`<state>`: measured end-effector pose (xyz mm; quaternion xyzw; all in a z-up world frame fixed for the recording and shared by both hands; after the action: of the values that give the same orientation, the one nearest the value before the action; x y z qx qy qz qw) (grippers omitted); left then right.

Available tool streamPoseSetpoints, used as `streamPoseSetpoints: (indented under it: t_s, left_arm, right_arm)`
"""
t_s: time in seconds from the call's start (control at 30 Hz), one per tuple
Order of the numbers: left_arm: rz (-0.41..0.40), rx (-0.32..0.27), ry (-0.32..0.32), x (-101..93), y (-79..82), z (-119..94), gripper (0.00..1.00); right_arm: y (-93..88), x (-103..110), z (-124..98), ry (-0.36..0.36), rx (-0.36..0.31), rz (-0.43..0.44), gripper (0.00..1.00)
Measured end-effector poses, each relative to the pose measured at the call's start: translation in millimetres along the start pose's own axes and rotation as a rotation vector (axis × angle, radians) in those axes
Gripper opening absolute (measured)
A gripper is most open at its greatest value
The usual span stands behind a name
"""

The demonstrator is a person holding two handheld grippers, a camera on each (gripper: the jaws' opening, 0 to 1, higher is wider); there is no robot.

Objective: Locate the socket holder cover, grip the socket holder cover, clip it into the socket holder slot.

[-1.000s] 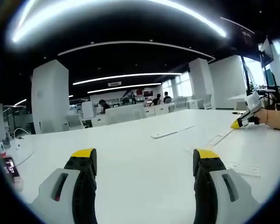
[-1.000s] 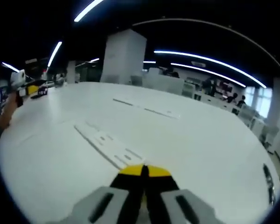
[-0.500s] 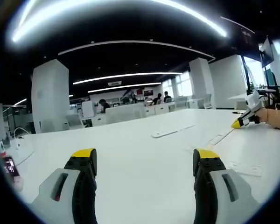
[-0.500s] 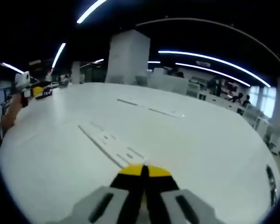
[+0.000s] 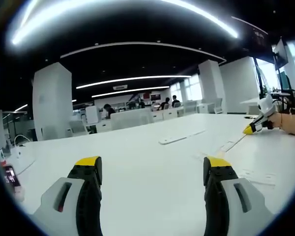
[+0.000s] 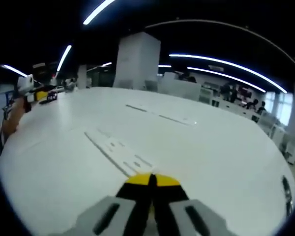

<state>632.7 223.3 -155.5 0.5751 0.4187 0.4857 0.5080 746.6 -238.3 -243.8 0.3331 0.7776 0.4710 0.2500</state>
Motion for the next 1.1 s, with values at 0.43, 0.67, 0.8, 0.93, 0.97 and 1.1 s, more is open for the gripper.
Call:
streamPoseSetpoints:
  t_s: [0.43, 0.67, 0.8, 0.93, 0.97, 1.1]
  left_arm:
    - [0.004, 0.001, 0.005, 1.8, 0.3, -0.3, 0.83]
    - [0.003, 0.001, 0.002, 1.2, 0.5, 0.7, 0.83]
    - [0.003, 0.0, 0.004, 1.4, 0.4, 1.4, 0.83]
    - [0.002, -0.002, 0.003, 0.4, 0.5, 1.7, 0.83]
    - [0.002, -0.001, 0.003, 0.1, 0.4, 1.9, 0.83]
    - [0.003, -0.002, 0.004, -0.3, 0.6, 2.1, 0.83]
  right_arm:
    - [0.4, 6.1, -1.0, 0.001, 0.017, -0.035, 0.04]
    - [0.8, 7.9, 0.4, 0.014, 0.01, -0.027, 0.04]
    - [1.5, 7.1, 3.0, 0.016, 0.008, -0.033, 0.04]
    - [1.1, 6.7, 3.0, 0.019, 0.002, -0.025, 0.04]
    - [1.1, 7.2, 3.2, 0.02, 0.0, -0.021, 0.04]
    - [1.9, 7.8, 5.2, 0.018, -0.002, -0.03, 0.04]
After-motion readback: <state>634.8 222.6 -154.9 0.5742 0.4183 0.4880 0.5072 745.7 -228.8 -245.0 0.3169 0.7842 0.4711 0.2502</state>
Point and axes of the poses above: the point that each gripper's makers call its tool centre point, and the gripper's own axes: z roughly forward along the fingers, x roughly to its left, y roughly out of its top, the point moved 5 cm from there along -z, roughly backward along the fingers, and after that the axes turned 2 degrees about y, right-handed, at the moved point
